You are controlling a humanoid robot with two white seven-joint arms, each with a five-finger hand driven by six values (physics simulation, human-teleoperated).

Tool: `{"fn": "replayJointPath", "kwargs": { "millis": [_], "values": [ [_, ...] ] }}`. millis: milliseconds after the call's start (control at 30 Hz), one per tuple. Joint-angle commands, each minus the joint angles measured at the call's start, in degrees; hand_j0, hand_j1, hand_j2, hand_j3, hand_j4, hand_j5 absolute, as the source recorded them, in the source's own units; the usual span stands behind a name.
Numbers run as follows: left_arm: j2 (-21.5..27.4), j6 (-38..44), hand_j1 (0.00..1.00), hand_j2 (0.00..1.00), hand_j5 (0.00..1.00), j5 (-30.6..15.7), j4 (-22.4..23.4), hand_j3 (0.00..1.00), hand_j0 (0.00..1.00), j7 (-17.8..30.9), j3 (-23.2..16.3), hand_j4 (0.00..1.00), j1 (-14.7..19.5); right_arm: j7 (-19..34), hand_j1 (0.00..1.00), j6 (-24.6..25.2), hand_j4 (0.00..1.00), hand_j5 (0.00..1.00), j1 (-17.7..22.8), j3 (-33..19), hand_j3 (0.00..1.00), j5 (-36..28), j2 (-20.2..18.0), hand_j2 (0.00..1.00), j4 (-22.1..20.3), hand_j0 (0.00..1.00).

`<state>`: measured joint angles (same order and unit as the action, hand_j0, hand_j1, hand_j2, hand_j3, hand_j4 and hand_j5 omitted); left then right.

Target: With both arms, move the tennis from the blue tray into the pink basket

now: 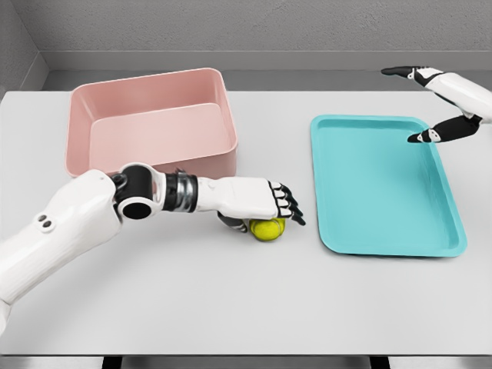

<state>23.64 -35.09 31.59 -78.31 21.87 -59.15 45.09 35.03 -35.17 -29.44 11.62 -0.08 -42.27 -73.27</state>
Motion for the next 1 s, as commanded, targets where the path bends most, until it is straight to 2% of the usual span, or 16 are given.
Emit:
{"fn": "replayJointPath", "kwargs": {
  "millis": [0, 100, 600, 867, 967],
  "values": [
    [-0.09, 0.09, 0.92, 0.92, 0.92, -0.39, 0.00, 0.92, 0.92, 0.02, -0.09, 0.92, 0.00, -0.03, 1.00, 0.17, 1.00, 1.00, 0.00, -0.02, 1.00, -0.45, -0.26, 1.00, -0.03, 1.00],
    [0.00, 0.09, 0.81, 0.81, 0.81, -0.13, 0.00, 0.81, 0.81, 0.02, -0.18, 0.81, 0.00, -0.03, 1.00, 0.17, 1.00, 1.00, 0.00, -0.02, 1.00, -0.45, -0.26, 1.00, -0.03, 1.00],
    [0.18, 0.09, 0.51, 0.51, 0.51, -0.04, -0.09, 0.51, 0.51, 0.02, -0.70, 0.51, 0.53, -0.03, 1.00, 0.17, 1.00, 1.00, -0.09, -0.02, 1.00, -0.45, -0.44, 1.00, -0.03, 1.00],
    [0.18, 0.09, 0.44, 0.44, 0.44, -0.31, -0.71, 0.44, 0.44, -0.07, -0.70, 0.44, 2.29, -0.03, 1.00, 0.17, 1.00, 1.00, -0.09, -0.02, 1.00, -0.45, -0.53, 1.00, -0.03, 1.00],
    [1.06, 0.09, 0.44, 0.44, 0.44, -1.44, -3.08, 0.44, 0.44, -0.07, -0.62, 0.44, 3.69, -0.03, 1.00, 0.17, 1.00, 1.00, -0.09, -0.02, 1.00, -0.45, -0.53, 1.00, -0.03, 1.00]
  ]
}}
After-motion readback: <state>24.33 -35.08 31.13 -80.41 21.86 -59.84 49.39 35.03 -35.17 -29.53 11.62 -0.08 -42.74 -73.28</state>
